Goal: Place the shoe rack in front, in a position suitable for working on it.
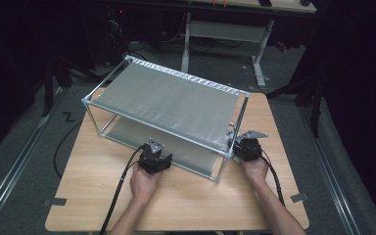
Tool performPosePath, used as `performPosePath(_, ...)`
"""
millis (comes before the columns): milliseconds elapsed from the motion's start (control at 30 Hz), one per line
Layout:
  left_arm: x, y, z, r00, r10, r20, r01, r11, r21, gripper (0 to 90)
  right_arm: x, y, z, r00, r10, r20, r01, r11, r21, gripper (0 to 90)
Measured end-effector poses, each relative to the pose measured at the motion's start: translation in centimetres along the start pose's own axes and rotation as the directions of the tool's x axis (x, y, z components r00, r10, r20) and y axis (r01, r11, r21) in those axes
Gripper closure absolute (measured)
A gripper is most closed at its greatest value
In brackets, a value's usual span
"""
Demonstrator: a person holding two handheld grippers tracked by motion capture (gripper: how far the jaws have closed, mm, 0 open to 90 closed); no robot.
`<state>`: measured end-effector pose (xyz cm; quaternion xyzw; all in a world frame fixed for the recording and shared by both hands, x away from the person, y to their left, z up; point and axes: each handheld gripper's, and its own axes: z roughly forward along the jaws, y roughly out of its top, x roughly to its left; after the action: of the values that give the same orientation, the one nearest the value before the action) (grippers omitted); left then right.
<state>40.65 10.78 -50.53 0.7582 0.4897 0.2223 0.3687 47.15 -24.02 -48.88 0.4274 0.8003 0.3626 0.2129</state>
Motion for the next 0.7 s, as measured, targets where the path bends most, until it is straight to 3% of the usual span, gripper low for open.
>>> performPosePath(467,0.0,0.0,0.0,1.0000,-0.001,0.002,0.001,1.0000,0.000,41.4,-2.2,1.7,1.8,0.9956,0.070,0.062,-0.072,0.997,0.019,80.4)
performPosePath(700,0.0,0.0,0.0,1.0000,0.002,0.001,-0.002,1.0000,0.000,41.4,-3.0,2.0,2.2,0.9918,0.109,0.066,-0.111,0.994,0.020,80.5)
